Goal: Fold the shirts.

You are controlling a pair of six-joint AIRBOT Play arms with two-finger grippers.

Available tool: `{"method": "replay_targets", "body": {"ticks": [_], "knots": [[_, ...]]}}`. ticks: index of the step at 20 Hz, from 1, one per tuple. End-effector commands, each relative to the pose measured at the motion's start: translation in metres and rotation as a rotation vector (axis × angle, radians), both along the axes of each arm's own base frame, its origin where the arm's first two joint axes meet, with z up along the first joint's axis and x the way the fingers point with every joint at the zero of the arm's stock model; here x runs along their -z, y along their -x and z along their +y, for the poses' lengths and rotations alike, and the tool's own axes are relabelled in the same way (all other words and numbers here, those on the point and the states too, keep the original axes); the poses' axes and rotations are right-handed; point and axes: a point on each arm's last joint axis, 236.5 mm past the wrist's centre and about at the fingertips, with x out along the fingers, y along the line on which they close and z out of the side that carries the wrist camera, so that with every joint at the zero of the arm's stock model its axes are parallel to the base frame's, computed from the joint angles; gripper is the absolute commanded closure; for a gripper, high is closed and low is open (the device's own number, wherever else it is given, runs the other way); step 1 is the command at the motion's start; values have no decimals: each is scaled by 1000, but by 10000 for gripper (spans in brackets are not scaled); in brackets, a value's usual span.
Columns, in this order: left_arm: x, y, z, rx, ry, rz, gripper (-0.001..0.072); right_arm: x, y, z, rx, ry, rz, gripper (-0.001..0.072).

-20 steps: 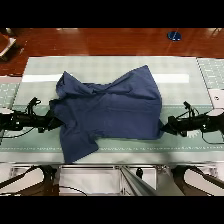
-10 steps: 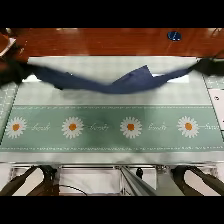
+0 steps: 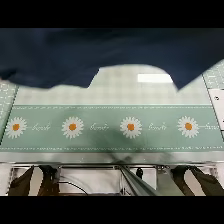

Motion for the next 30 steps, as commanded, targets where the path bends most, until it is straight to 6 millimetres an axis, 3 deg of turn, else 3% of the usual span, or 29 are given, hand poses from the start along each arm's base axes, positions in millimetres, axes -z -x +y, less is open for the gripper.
{"method": "replay_targets", "body": {"ticks": [1,4,5,7,10,13,15,17,22,25,27,30], "knots": [[-14,68,29,-352,-174,-66,684,-13,57,-1,94,50,-71,683],[-2,89,42,-350,-216,-35,684,15,64,-4,115,36,22,682],[7,87,50,-339,-184,4,684,33,60,-8,124,29,91,682],[46,67,64,-337,-146,149,684,77,42,-15,121,-2,252,682],[135,8,66,-290,-151,407,684,135,1,-10,33,-81,415,683],[220,-48,55,-198,-109,640,684,215,-34,-3,-61,-168,641,682],[261,-91,51,-164,-60,715,684,276,-65,-11,-68,-237,759,682],[295,-134,49,-139,-10,788,684,323,-101,-20,-76,-288,836,682],[394,-223,43,-99,139,971,684,422,-200,-26,-85,-373,966,682],[430,-263,42,-87,176,1040,684,465,-261,-37,-58,-421,1017,682],[451,-285,37,-67,228,1079,684,486,-291,-40,-55,-482,1054,682],[478,-301,30,-48,299,1137,683,511,-308,-31,-86,-568,1125,683]]}}
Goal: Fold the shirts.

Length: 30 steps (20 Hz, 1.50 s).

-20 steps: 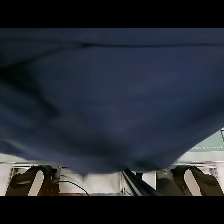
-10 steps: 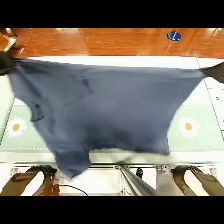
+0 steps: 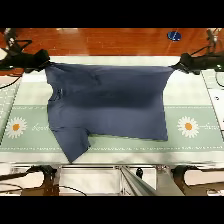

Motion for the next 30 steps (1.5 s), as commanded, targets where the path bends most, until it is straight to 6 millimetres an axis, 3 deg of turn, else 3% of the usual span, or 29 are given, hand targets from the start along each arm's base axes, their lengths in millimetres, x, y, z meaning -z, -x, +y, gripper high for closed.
{"method": "replay_targets", "body": {"ticks": [1,4,7,8,10,13,15,17,18,19,20,22,24,26,28,30], "knots": [[35,-22,-9,-14,85,63,683,38,-19,11,-11,-98,99,682],[32,-14,-11,51,64,83,682,38,-6,15,-70,-105,135,682],[23,14,-15,216,20,143,683,17,23,10,-160,-94,158,682],[28,26,-11,256,-12,181,683,17,36,6,-193,-66,188,682],[57,53,1,288,-76,303,682,32,62,-3,-227,24,274,682],[103,87,1,288,-55,428,682,69,92,8,-248,4,383,682],[123,98,0,275,-45,462,682,94,105,19,-251,-8,421,682],[130,102,0,260,-38,475,676,111,106,30,-231,-10,421,670],[127,102,0,245,-29,484,491,112,105,34,-217,-13,430,445],[120,104,-1,259,-23,498,43,108,105,37,-221,-26,432,68],[112,107,2,276,-29,515,4,98,108,39,-244,-42,443,97],[91,118,18,301,-72,556,4,70,115,28,-264,-57,448,97],[70,136,34,299,-83,555,4,39,120,0,-212,-9,390,97],[62,165,48,289,-70,546,5,11,138,-22,-153,46,303,98],[75,203,57,179,9,539,5,3,159,-26,-20,78,181,98],[104,254,52,113,86,579,5,10,189,-6,84,25,95,98]]}}
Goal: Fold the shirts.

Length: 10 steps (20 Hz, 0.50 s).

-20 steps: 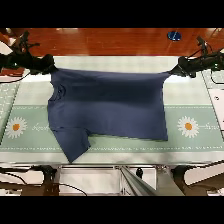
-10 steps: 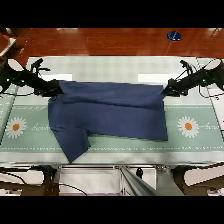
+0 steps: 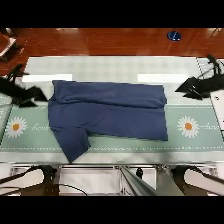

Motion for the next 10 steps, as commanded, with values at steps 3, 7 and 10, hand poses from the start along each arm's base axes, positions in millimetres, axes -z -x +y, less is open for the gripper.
{"method": "replay_targets", "body": {"ticks": [3,7,10], "knots": [[52,104,-3,-262,116,92,7,15,70,54,196,-168,-163,98],[54,96,-41,-368,355,15,7,30,97,75,174,-229,-117,98],[67,100,-50,-348,349,35,8,28,96,76,178,-239,-119,98]]}}
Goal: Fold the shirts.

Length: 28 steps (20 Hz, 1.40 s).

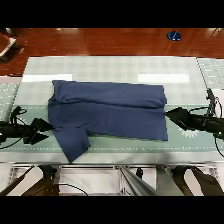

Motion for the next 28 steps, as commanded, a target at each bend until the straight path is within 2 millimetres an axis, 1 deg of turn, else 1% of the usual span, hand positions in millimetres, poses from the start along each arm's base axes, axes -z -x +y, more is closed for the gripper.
{"method": "replay_targets", "body": {"ticks": [1,7,8,9,10,11,12,13,14,15,16,17,18,19,20,21,23,25,26,28], "knots": [[9,-1,-16,-16,44,-23,8,2,6,7,8,-32,-5,98],[29,-9,-30,68,-5,-21,8,2,4,6,29,-41,-1,98],[31,-10,-32,83,-15,-23,8,1,0,2,48,-35,-9,98],[33,-11,-36,100,-24,-26,9,0,-4,-6,75,-20,-21,98],[35,-12,-39,118,-34,-32,11,0,-8,-21,106,15,-29,98],[35,-13,-42,133,-39,-37,38,2,-7,-42,132,83,-21,98],[34,-13,-45,149,-39,-39,212,9,0,-66,162,158,12,98],[34,-11,-49,167,-32,-35,493,19,10,-86,200,208,66,98],[33,-9,-52,178,-30,-34,676,30,26,-100,232,236,140,98],[33,-9,-53,186,-29,-35,682,41,44,-103,238,245,224,98],[33,-9,-53,187,-29,-35,681,52,62,-99,221,244,302,98],[33,-9,-53,187,-29,-36,682,59,74,-89,197,215,350,98],[33,-9,-53,187,-29,-36,681,63,82,-77,177,172,380,98],[33,-9,-53,187,-29,-36,682,66,85,-66,161,128,389,98],[33,-9,-53,187,-28,-35,681,68,87,-56,142,94,387,99],[33,-9,-53,188,-26,-34,682,71,89,-51,141,73,393,98],[32,-7,-54,192,-21,-30,681,75,89,-46,126,37,415,98],[32,-7,-55,192,-20,-30,682,85,93,-38,79,6,467,98],[32,-7,-55,192,-20,-30,681,90,94,-30,42,-13,492,98],[32,-7,-55,193,-18,-28,681,100,86,-18,12,-46,501,98]]}}
